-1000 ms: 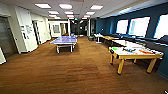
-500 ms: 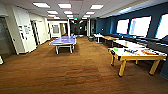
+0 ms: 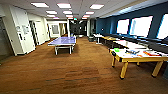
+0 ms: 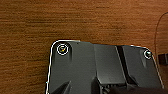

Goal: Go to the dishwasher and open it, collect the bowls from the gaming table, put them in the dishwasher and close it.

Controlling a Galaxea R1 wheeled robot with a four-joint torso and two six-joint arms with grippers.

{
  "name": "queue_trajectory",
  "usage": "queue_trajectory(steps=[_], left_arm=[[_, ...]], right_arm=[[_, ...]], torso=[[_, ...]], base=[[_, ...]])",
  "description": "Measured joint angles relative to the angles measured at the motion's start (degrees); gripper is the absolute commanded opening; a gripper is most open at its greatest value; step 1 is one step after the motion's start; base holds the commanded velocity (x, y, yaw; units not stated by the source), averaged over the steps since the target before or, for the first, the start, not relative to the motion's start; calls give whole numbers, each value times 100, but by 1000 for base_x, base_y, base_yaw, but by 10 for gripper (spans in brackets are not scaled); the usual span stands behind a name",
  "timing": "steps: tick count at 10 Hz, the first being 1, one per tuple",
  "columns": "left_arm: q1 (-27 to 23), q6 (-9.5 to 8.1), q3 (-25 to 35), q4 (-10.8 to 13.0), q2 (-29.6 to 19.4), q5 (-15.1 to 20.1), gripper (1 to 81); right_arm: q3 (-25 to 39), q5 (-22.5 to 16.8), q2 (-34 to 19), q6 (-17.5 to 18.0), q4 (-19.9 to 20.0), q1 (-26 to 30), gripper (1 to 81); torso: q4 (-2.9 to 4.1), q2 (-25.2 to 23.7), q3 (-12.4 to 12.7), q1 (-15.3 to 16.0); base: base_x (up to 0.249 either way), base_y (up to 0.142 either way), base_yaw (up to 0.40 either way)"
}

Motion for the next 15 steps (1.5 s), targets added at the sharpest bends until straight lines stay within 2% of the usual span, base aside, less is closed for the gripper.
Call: queue_trajectory(steps=[15], left_arm=[[-13, 0, 0, 0, 28, -1, 811]], right_arm=[[0, 72, 1, -2, 0, -15, 811]], torso=[[0, 0, 0, 0]], base=[[217, 0, 0]])
